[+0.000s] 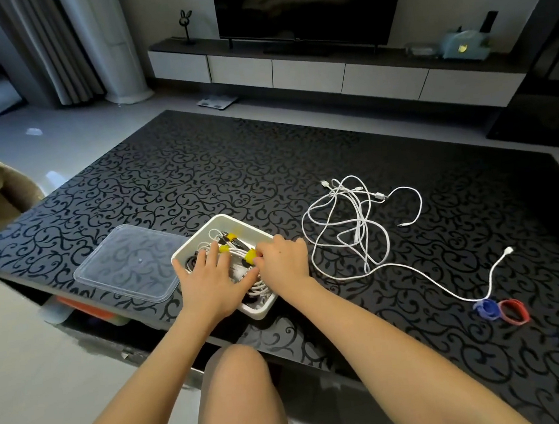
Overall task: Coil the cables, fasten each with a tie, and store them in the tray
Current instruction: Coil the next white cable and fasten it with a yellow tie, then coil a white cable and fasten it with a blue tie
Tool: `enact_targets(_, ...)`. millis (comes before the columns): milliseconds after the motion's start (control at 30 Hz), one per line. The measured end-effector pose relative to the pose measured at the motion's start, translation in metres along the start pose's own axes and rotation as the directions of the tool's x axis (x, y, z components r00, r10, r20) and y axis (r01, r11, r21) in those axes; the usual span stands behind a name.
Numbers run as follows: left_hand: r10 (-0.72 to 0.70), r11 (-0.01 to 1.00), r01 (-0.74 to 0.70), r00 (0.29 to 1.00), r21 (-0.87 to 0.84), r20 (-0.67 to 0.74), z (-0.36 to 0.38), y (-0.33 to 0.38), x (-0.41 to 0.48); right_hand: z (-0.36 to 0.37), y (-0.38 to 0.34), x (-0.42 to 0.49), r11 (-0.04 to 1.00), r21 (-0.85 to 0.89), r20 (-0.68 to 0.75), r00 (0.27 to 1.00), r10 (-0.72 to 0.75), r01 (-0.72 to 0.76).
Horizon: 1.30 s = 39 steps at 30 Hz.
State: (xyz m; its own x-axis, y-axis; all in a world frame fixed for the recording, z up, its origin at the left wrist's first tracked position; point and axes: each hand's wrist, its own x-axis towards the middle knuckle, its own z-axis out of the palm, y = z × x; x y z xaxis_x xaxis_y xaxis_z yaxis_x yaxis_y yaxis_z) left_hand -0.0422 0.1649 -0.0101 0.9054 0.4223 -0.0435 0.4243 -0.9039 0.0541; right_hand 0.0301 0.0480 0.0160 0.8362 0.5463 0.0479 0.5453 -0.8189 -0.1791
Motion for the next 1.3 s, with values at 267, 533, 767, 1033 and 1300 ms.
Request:
enact_targets(267,-0.110,0.968,0.069,0.981,0.241,0.160,-0.019,0.027,0.010,-0.024,0.021,-0.012,0.979,0.189,0.133,0.986,-0.096,0.070)
enact_targets(533,0.071,0.986,-0.060,0.995,0.157,-0.069,-0.061,0.080,-0.001,-0.057,0.120,-0.109,0.859,0.499,-0.170,0.958,0.231,-0.118)
enact_targets(767,0.569,0.797,-0.601,0.782,-0.066,-0.254,-0.050,0.209,-0.040,-0.049,0.244,-0.202,0.758,0.029,-0.154,0.746,0.647,-0.651)
enact_targets(1033,0.533,0.814,-0.513,0.846,0.274,0.003,-0.004,0.244,-0.023,-0.039,0.259,-0.207,0.915,0.107,-0.176,0.898,0.403,-0.389)
enact_targets(1300,0.625,0.780,-0.622,0.781,0.072,-0.024,-0.017,0.228,-0.001,-0.025,0.224,-0.126,0.948,-0.134,-0.036,0.958,0.285,-0.288)
